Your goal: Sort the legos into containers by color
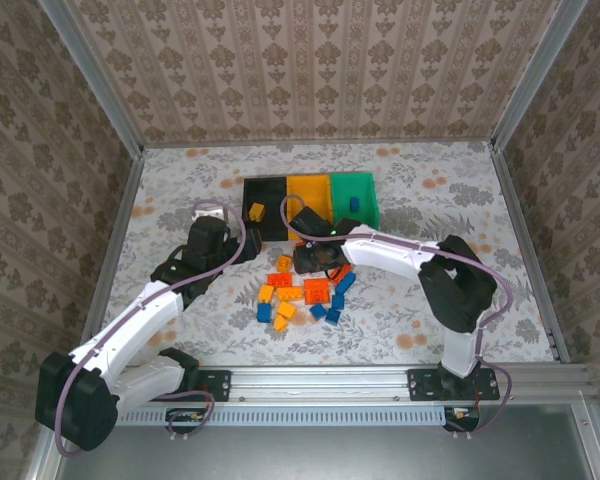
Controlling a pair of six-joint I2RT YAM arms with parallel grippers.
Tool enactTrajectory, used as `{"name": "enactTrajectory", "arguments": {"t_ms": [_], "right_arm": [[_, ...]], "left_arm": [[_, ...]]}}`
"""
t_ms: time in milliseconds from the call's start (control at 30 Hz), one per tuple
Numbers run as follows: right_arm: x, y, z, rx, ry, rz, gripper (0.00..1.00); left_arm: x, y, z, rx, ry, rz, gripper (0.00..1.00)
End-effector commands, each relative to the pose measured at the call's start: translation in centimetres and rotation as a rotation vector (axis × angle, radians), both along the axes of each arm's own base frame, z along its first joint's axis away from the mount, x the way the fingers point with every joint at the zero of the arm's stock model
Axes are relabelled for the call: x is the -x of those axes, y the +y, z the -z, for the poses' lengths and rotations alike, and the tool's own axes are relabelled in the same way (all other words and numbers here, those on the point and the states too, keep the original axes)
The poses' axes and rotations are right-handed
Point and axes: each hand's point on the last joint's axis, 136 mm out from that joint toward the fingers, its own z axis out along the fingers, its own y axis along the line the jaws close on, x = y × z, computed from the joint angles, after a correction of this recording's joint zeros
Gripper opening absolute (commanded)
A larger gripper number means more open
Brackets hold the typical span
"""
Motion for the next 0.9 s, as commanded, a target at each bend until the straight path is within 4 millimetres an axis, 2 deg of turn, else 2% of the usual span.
{"name": "enactTrajectory", "arguments": {"t_ms": [0, 133, 300, 467, 667, 767, 867], "right_arm": [[-2.4, -0.8, -4.1, -0.019, -0.095, 0.028, 0.43], [-6.4, -1.1, -5.5, -0.029, -0.141, 0.075, 0.42], [-11.0, -0.8, -4.7, -0.028, -0.15, 0.123, 0.43], [-14.4, -0.9, -4.1, -0.005, -0.161, 0.164, 0.44], [-16.0, -0.5, -3.9, -0.019, -0.157, 0.182, 0.5], [-16.1, -0.2, -4.2, -0.038, -0.154, 0.187, 0.61], [-16.0, -0.1, -5.2, -0.059, -0.163, 0.192, 0.67]], "left_arm": [[0.0, -0.2, -1.0, 0.037, -0.026, 0.003, 1.0], [0.2, -0.7, -0.9, 0.045, -0.025, 0.032, 0.99], [0.5, -1.1, 0.3, 0.043, 0.022, 0.057, 0.98], [0.8, -1.4, 1.2, 0.044, 0.049, 0.074, 0.98], [0.9, -2.2, 2.2, 0.026, 0.083, 0.113, 0.98], [0.8, -2.9, 2.8, 0.006, 0.103, 0.149, 0.98], [0.8, -4.0, 3.5, -0.022, 0.128, 0.197, 0.97]]}}
